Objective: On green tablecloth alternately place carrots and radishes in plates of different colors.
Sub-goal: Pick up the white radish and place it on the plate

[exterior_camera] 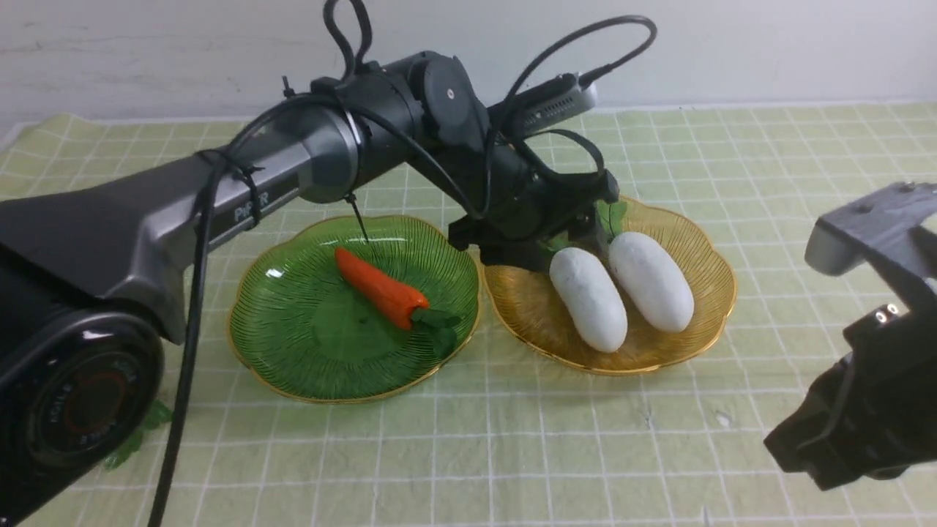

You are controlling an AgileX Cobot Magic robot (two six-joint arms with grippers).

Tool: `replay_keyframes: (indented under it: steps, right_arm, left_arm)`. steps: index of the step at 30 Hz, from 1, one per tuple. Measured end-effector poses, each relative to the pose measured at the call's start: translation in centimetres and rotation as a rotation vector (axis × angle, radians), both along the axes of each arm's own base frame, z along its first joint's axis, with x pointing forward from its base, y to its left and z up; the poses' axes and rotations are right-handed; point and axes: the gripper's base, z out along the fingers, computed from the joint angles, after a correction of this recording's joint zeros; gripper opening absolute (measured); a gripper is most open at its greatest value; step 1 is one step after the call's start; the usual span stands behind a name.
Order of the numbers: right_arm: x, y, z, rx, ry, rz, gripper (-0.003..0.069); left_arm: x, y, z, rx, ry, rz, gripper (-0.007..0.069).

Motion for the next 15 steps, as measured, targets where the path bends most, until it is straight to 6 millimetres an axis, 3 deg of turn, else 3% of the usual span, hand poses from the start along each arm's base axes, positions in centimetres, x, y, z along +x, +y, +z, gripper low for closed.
replay_keyframes:
  steps: [3, 8, 13, 15]
  right_arm:
    - [0.1, 0.0, 0.0, 0.001, -0.008, 0.001, -0.0012]
    - [0.1, 0.0, 0.0, 0.002, -0.017, 0.003, -0.0012]
    - [0.2, 0.0, 0.0, 0.003, -0.021, 0.002, -0.0012]
    - [0.2, 0.0, 0.0, 0.003, -0.022, 0.002, -0.0012]
  left_arm:
    - [0.3, 2.2, 1.4, 0.003, 0.011, 0.023, 0.0477]
    - [0.3, 11.3, 5.7, 0.133, 0.034, 0.108, 0.0359]
    - [0.2, 20.9, 7.5, 0.389, 0.033, 0.265, 0.0278]
    - [0.3, 23.8, 7.4, 0.467, 0.033, 0.325, 0.0274]
